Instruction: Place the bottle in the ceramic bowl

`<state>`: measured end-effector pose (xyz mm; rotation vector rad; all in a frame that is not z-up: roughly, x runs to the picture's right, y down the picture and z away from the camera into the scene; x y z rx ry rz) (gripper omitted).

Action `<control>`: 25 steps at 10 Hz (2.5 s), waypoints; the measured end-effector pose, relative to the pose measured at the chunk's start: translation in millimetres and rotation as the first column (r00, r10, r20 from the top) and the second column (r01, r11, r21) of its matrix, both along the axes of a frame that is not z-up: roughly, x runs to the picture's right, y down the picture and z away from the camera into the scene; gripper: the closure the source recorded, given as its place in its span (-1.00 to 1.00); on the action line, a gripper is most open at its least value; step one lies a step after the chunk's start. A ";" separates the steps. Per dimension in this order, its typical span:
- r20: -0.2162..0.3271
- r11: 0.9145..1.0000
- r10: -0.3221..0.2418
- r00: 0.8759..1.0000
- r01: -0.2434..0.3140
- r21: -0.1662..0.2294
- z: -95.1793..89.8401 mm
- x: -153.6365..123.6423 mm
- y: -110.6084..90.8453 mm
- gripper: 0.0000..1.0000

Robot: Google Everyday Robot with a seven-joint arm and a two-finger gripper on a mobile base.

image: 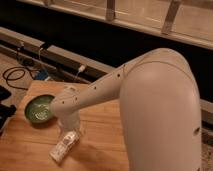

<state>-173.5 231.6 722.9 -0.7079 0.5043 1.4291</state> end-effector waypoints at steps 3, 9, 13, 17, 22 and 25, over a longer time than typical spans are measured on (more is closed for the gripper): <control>0.006 0.998 0.030 1.000 -0.030 -0.055 19.3 -6.6 17.4 -0.30; 0.032 0.989 0.059 0.998 -0.054 -0.137 38.2 -21.5 41.7 -0.30; 0.057 0.995 0.025 0.998 -0.019 -0.101 32.1 -22.7 37.0 0.29; 0.076 0.996 0.012 0.997 -0.005 -0.091 33.0 -20.9 35.2 0.99; 0.112 1.000 0.018 0.993 -0.019 0.005 17.7 -15.9 -25.8 1.00; 0.133 0.994 -0.009 0.991 -0.005 0.106 -0.5 -10.1 -109.5 1.00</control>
